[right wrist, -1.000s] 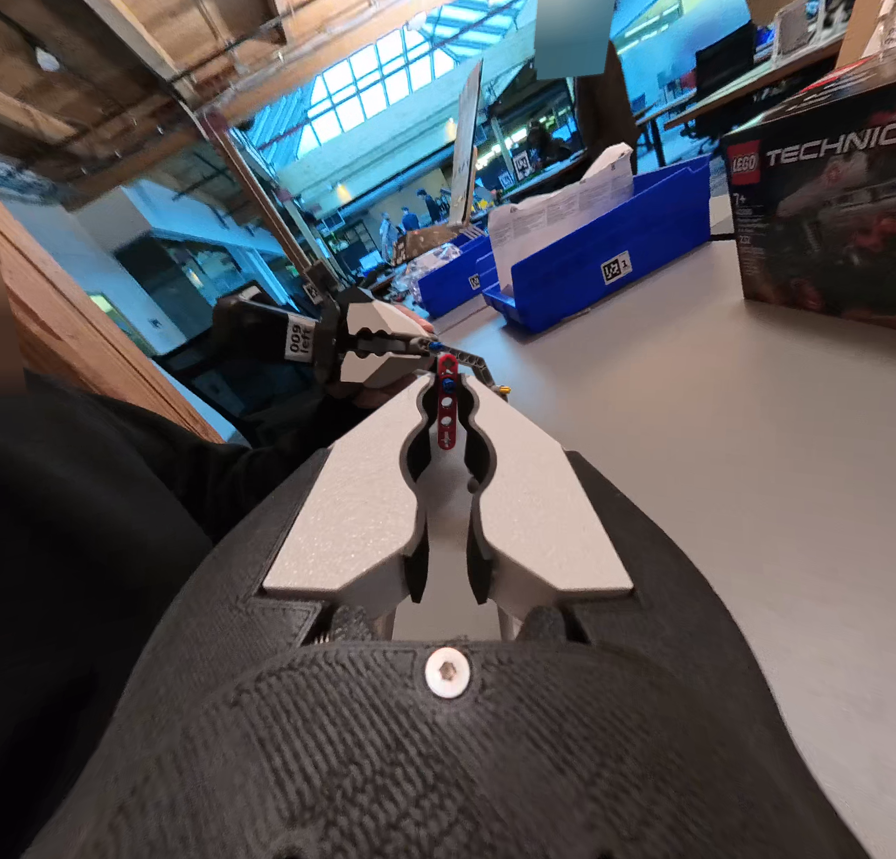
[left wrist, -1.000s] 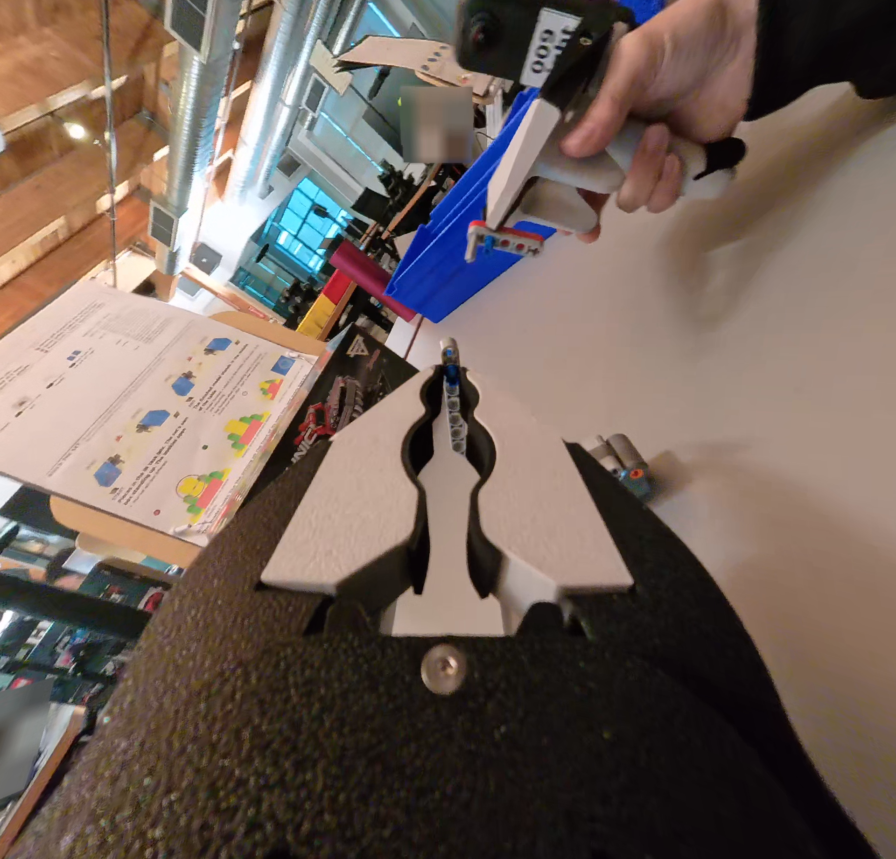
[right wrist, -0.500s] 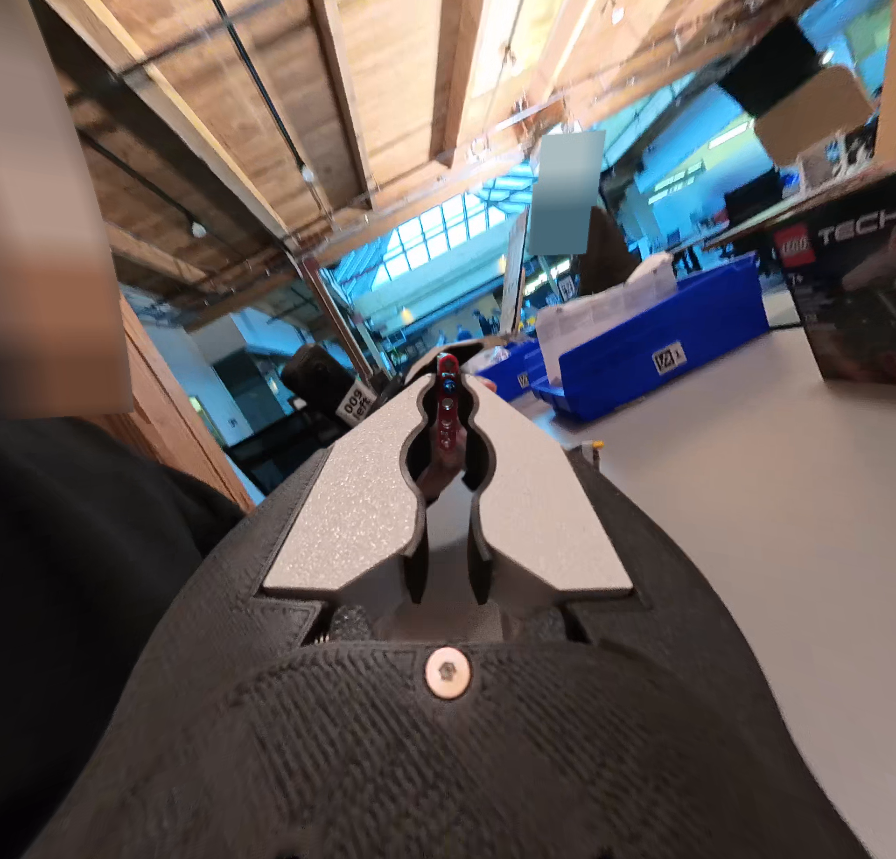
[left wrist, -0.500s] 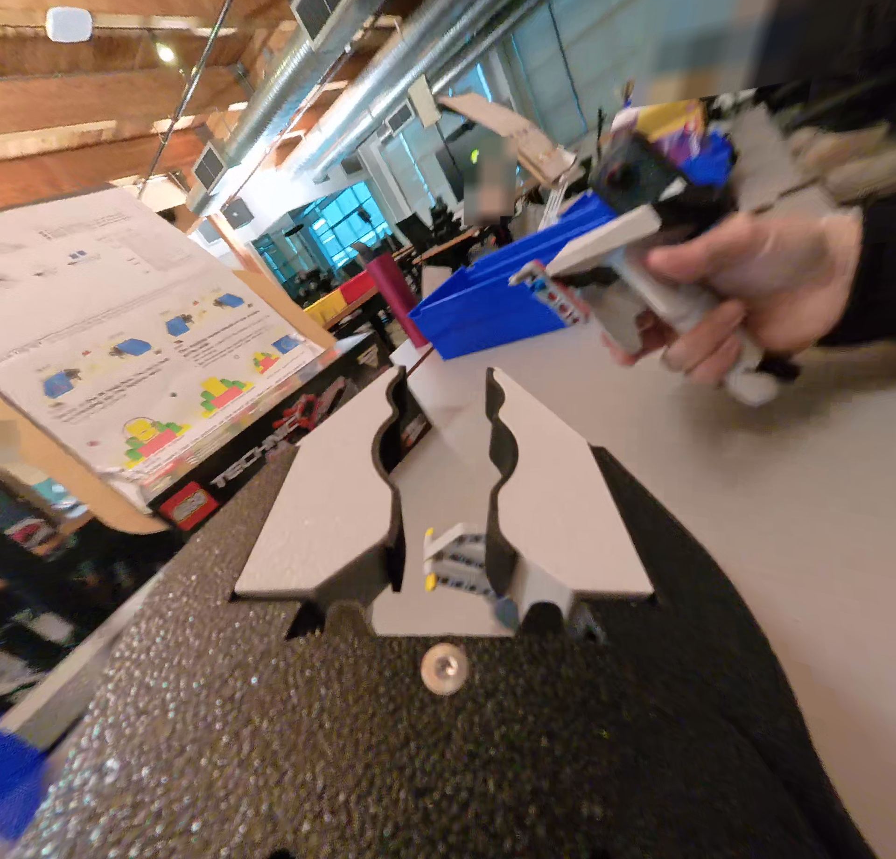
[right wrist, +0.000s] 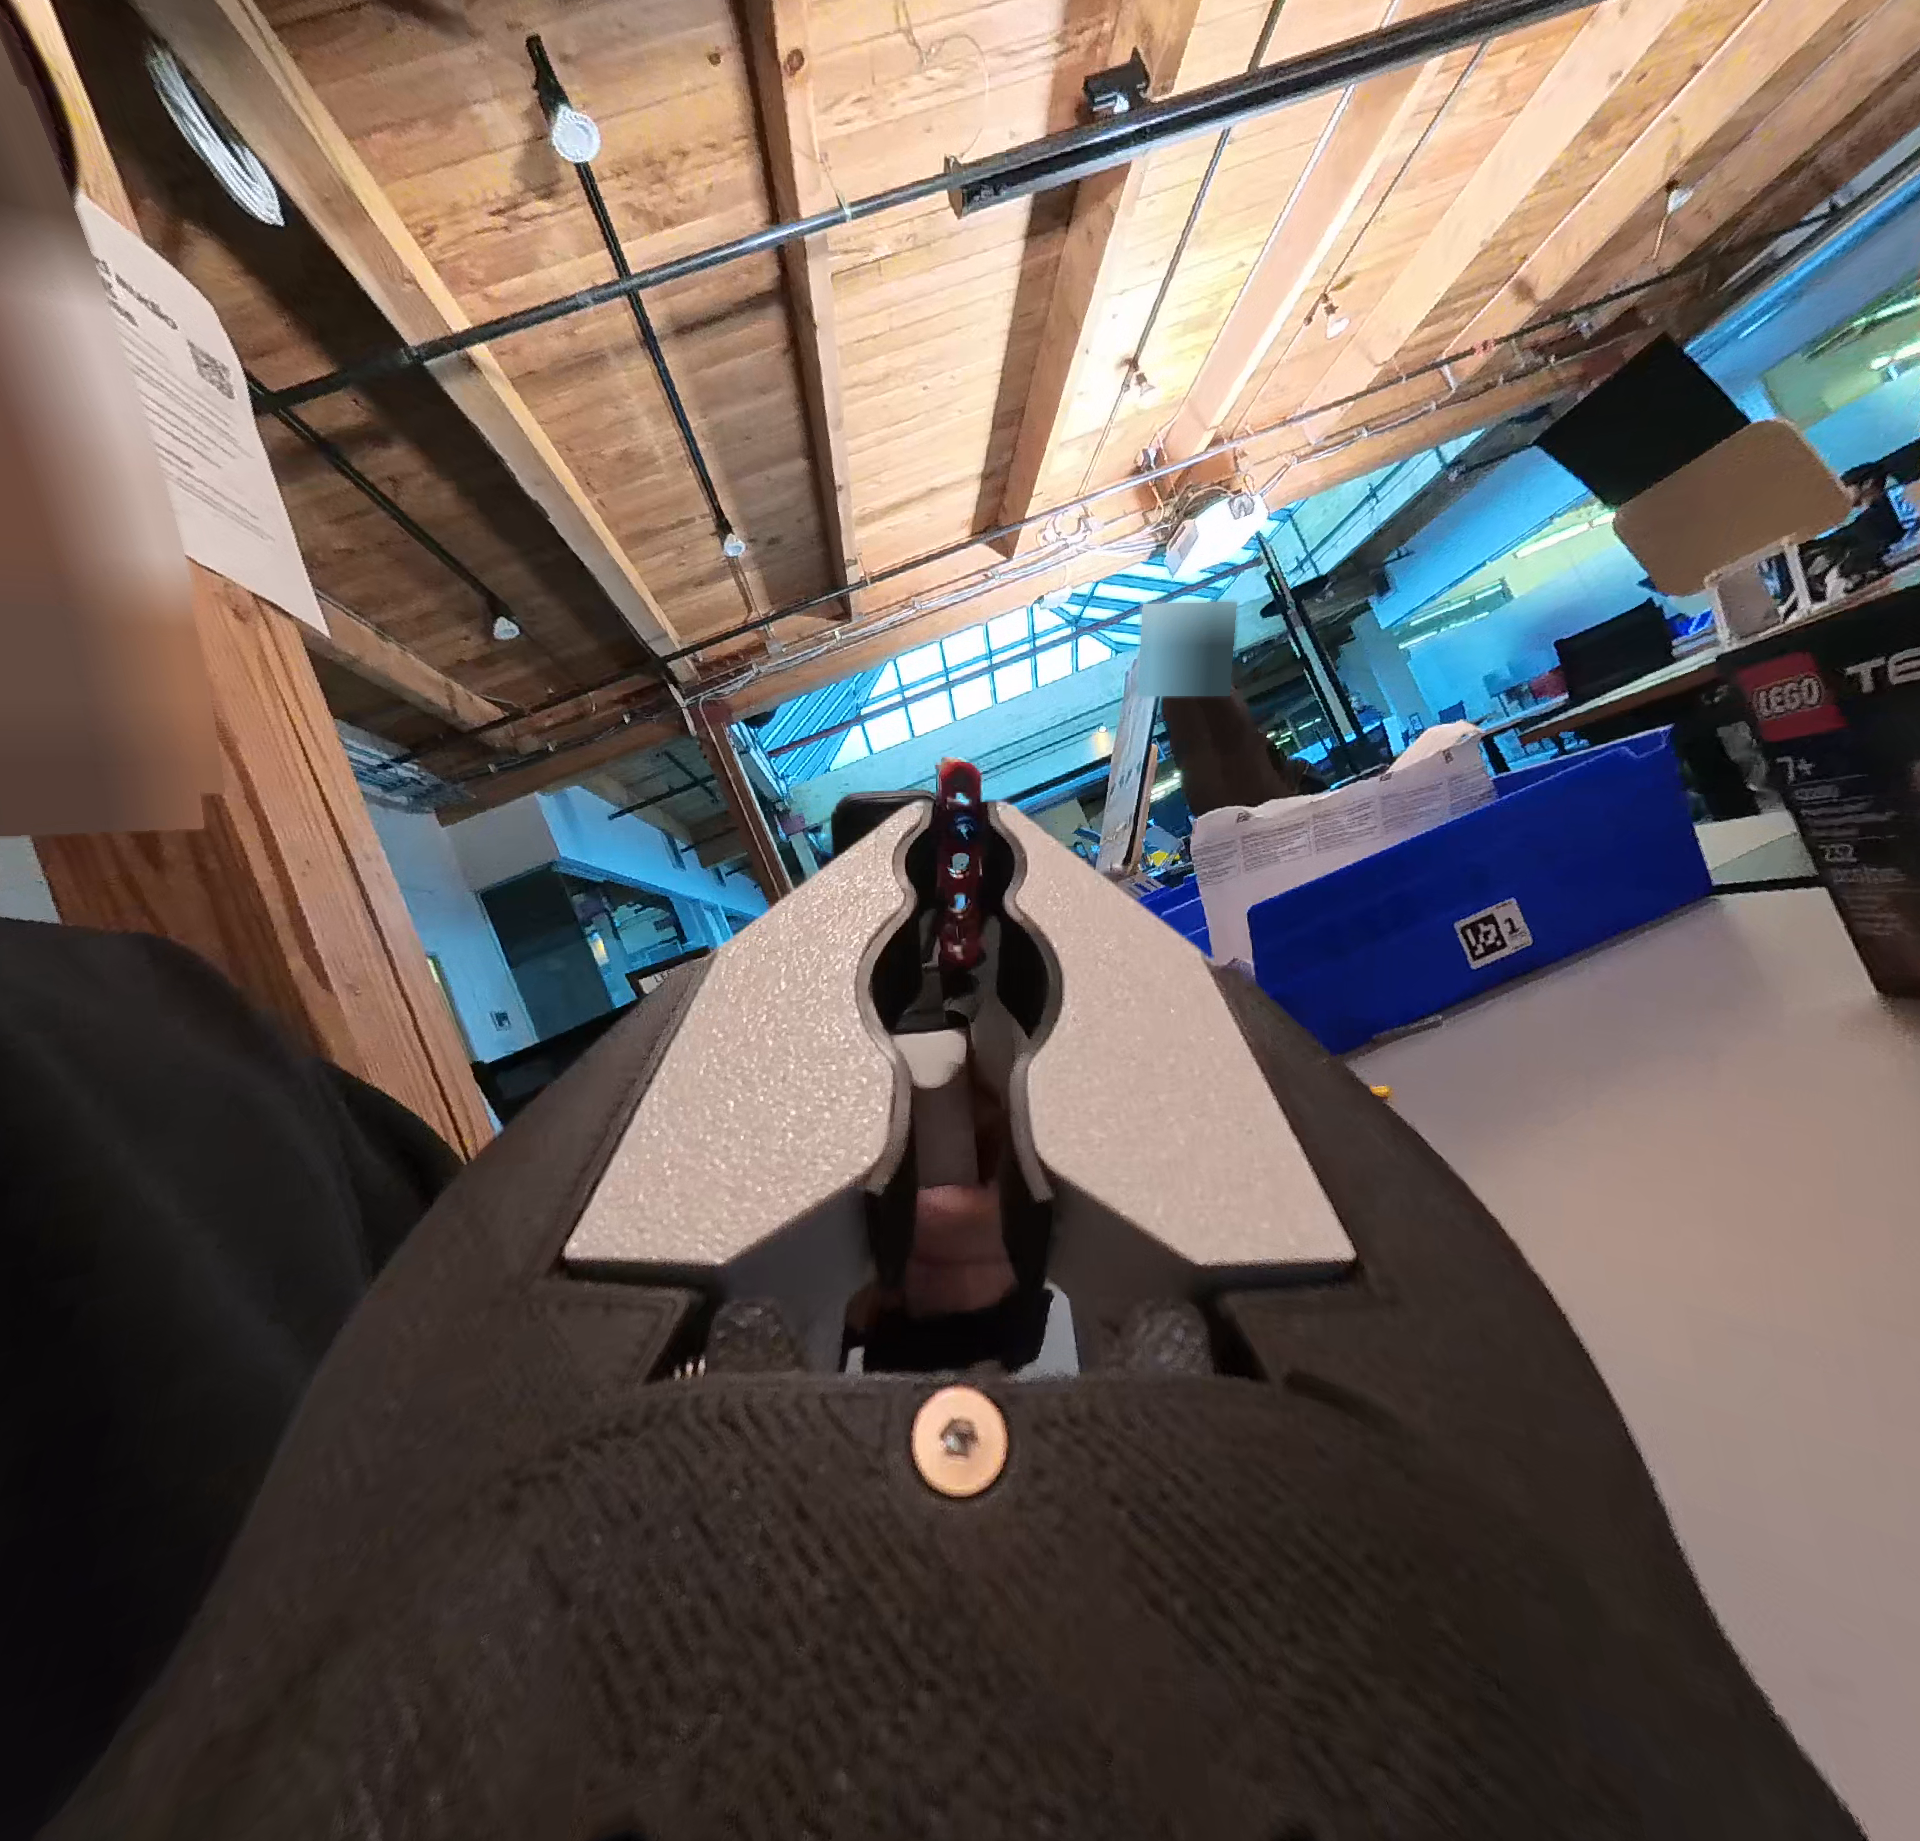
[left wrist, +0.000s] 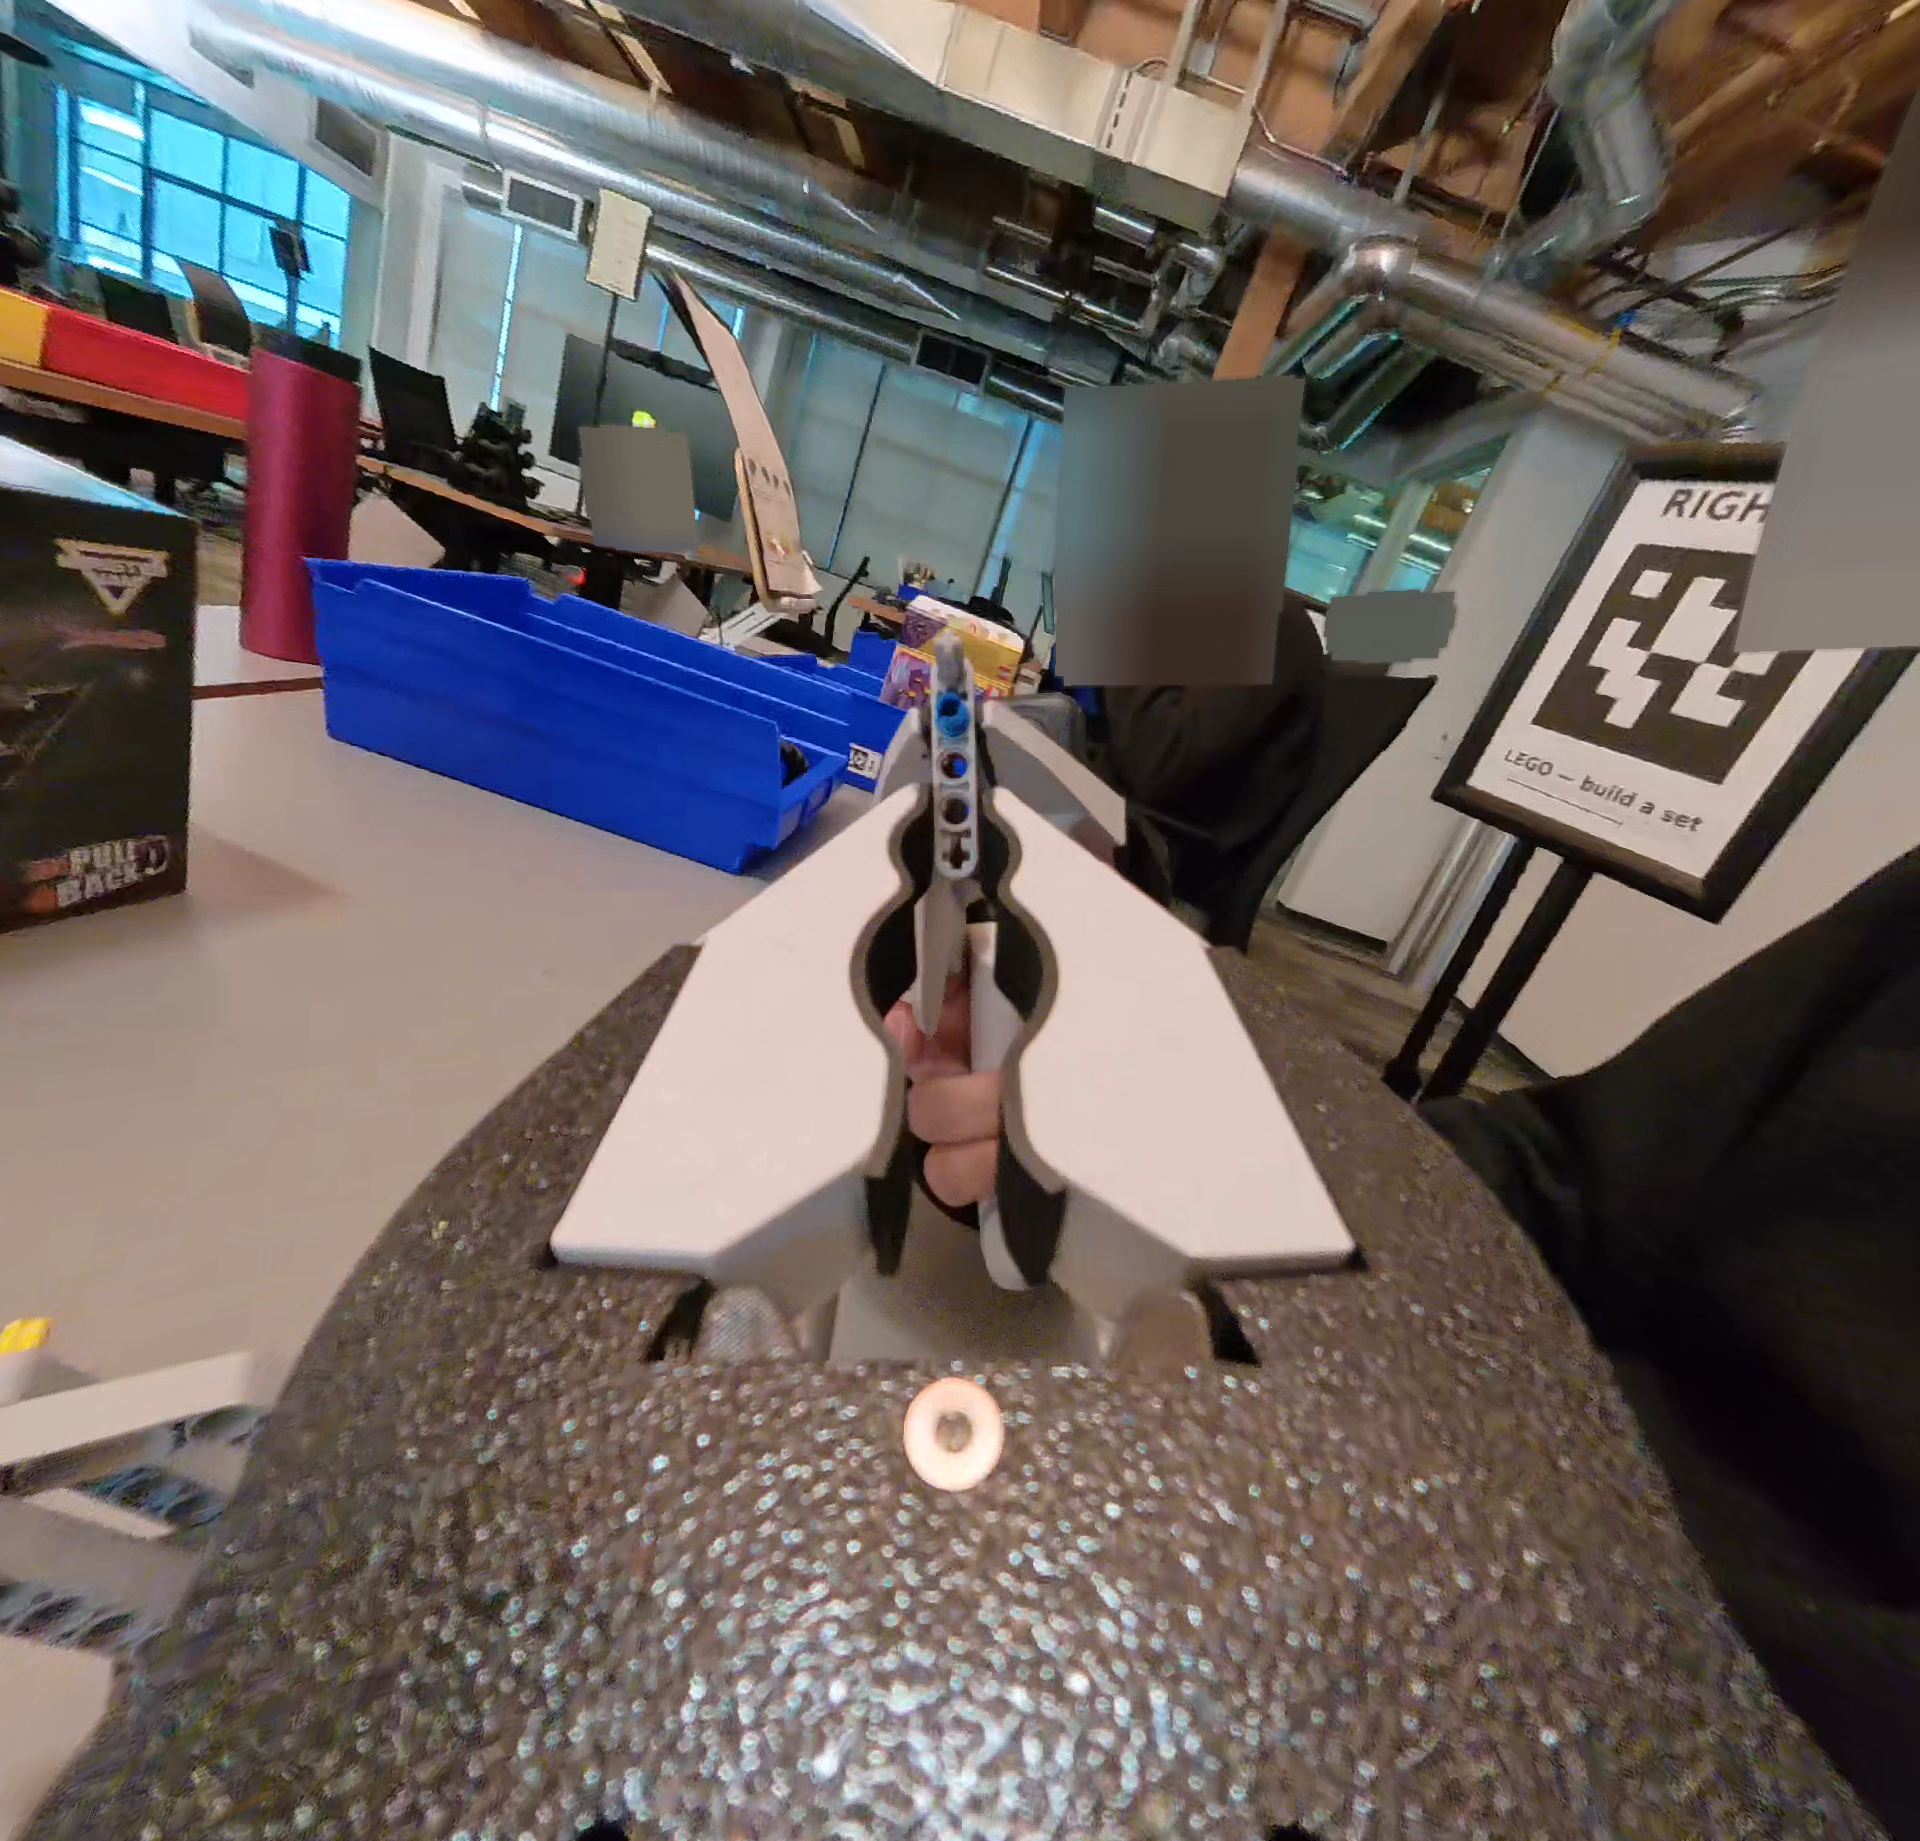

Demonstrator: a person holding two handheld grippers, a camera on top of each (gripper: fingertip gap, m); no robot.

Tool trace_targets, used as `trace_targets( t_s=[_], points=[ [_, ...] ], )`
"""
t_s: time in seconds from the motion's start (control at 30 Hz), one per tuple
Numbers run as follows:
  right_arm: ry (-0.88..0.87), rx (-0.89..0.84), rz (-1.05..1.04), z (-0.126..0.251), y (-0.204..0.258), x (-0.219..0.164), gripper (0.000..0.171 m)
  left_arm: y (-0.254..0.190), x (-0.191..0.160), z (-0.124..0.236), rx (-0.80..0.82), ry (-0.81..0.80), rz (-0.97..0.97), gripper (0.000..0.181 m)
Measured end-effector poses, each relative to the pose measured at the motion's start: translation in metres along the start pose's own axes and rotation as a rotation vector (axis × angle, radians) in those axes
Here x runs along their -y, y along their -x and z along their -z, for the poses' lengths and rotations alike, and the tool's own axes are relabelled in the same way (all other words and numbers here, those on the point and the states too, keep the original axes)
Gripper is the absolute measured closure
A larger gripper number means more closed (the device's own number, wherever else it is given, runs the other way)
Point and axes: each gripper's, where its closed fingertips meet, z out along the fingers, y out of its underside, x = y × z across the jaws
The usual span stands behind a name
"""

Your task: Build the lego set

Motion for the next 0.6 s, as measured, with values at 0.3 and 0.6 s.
trace_targets(
  t_s=[0.3,0.6],
  points=[
    [0.404,-0.117,0.307,0.026,-0.014,-0.022,0.153,0.02,-0.049,0.03,0.083,0.541,-0.266,0.176],
    [0.756,-0.044,0.534,0.04,-0.01,-0.072,0.16,0.019,-0.081,0.046,0.048,0.788,-0.336,0.176]
  ],
)
